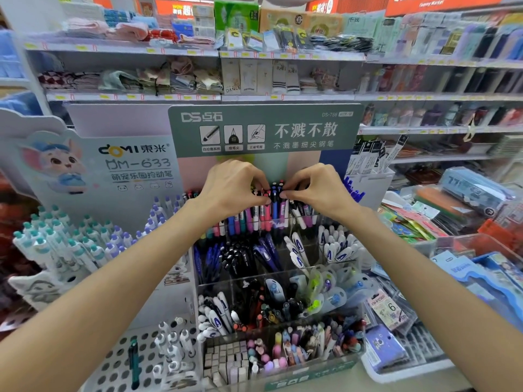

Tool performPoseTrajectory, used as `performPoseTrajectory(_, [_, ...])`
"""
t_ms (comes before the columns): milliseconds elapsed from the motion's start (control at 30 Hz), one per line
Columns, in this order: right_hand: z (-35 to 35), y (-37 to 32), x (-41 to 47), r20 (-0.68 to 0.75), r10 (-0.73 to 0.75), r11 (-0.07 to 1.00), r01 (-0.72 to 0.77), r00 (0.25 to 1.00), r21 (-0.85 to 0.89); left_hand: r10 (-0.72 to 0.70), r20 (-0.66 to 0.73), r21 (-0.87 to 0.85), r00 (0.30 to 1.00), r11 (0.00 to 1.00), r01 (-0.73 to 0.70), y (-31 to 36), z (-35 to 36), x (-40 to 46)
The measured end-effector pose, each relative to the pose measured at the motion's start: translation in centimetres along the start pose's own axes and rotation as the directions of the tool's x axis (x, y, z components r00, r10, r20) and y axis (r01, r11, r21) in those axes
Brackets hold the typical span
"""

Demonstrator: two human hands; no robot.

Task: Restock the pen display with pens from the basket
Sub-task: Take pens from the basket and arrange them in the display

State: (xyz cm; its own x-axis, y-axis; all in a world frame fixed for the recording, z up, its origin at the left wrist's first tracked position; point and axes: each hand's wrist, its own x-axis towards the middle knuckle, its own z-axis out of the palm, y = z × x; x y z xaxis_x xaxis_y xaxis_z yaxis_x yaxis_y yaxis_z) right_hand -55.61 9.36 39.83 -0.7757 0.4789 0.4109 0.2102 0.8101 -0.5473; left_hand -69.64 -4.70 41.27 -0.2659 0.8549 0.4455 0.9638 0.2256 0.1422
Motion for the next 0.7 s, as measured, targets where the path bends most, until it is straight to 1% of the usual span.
performPoseTrajectory(67, [0.1, -0.1, 0.2, -0.014, -0.001, 1.0, 0.001, 1.0, -0.019, -0.002, 0.002, -0.006, 1.0, 1.0, 0.002, 0.1, 0.0, 0.0])
performPoseTrajectory(300, [-0.6, 0.0, 0.3, 0.035, -0.019, 0.999, 0.021, 0.999, -0.047, 0.006, 0.014, 0.025, 1.0, 1.0, -0.007, 0.5, 0.1, 0.2])
performPoseTrajectory(500, [-0.9, 0.3, 0.5, 0.078, -0.008, 1.0, 0.009, 0.997, -0.009, 0.006, 0.016, 0.015, 1.0, 1.0, -0.006, 0.5, 0.5, 0.4])
performPoseTrajectory(600, [-2.1, 0.2, 0.5, 0.038, -0.021, 1.0, 0.02, 0.999, 0.018, 0.016, 0.007, 0.01, 1.0, 1.0, -0.016, 0.5, 0.4, 0.4])
performPoseTrajectory(700, [-4.6, 0.3, 0.3, -0.013, -0.001, 0.999, 0.002, 1.0, 0.049, 0.036, -0.037, -0.027, 0.999, 0.999, -0.037, 1.1, -0.2, 0.5])
